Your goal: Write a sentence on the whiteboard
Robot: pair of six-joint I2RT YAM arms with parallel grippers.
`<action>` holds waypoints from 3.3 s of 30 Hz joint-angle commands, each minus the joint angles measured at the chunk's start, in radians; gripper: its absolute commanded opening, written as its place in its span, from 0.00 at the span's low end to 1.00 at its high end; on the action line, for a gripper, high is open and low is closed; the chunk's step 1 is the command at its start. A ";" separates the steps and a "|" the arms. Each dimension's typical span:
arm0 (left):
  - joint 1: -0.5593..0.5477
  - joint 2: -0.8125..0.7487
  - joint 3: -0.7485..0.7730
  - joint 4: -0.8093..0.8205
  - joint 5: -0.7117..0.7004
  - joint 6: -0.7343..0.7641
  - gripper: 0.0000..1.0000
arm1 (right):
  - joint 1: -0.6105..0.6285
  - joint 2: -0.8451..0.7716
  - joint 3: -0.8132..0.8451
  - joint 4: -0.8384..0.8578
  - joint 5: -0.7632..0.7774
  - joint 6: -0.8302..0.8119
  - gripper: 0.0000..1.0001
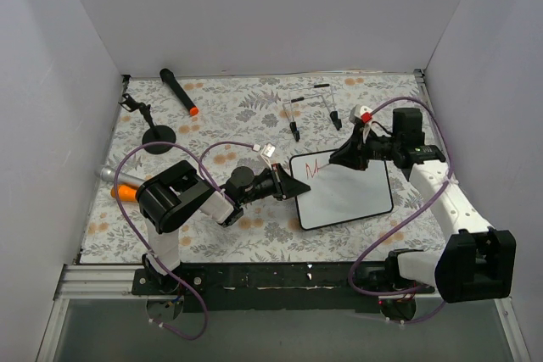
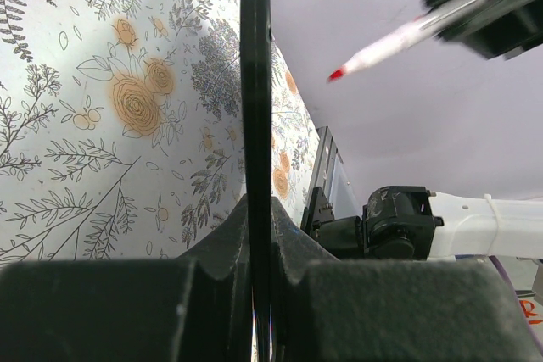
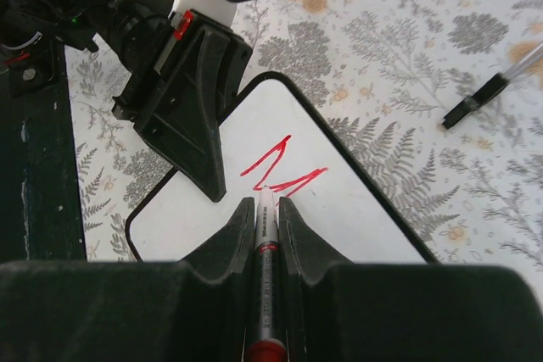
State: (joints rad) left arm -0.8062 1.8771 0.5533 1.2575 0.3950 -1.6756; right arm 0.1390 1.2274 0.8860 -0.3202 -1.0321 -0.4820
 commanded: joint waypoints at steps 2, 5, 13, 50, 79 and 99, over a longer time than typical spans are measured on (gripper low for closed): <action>-0.001 -0.016 0.017 0.126 0.018 0.011 0.00 | -0.047 -0.057 0.059 0.050 -0.023 0.046 0.01; -0.001 -0.018 0.008 0.131 0.016 0.013 0.00 | -0.062 -0.057 0.010 0.072 -0.020 0.052 0.01; -0.002 -0.030 0.007 0.111 0.016 0.034 0.00 | -0.065 -0.074 -0.013 0.056 -0.029 0.017 0.01; -0.007 -0.030 0.019 0.095 0.018 0.053 0.00 | -0.038 -0.005 -0.056 0.095 0.024 -0.012 0.01; -0.011 -0.016 0.022 0.114 0.022 0.045 0.00 | -0.067 0.000 -0.051 0.182 0.098 0.062 0.01; -0.011 -0.013 0.025 0.114 0.019 0.047 0.00 | -0.062 -0.014 -0.042 -0.040 0.052 -0.106 0.01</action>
State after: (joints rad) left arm -0.8070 1.8778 0.5499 1.2644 0.3981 -1.6608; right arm 0.0776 1.2114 0.8211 -0.3222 -0.9695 -0.5529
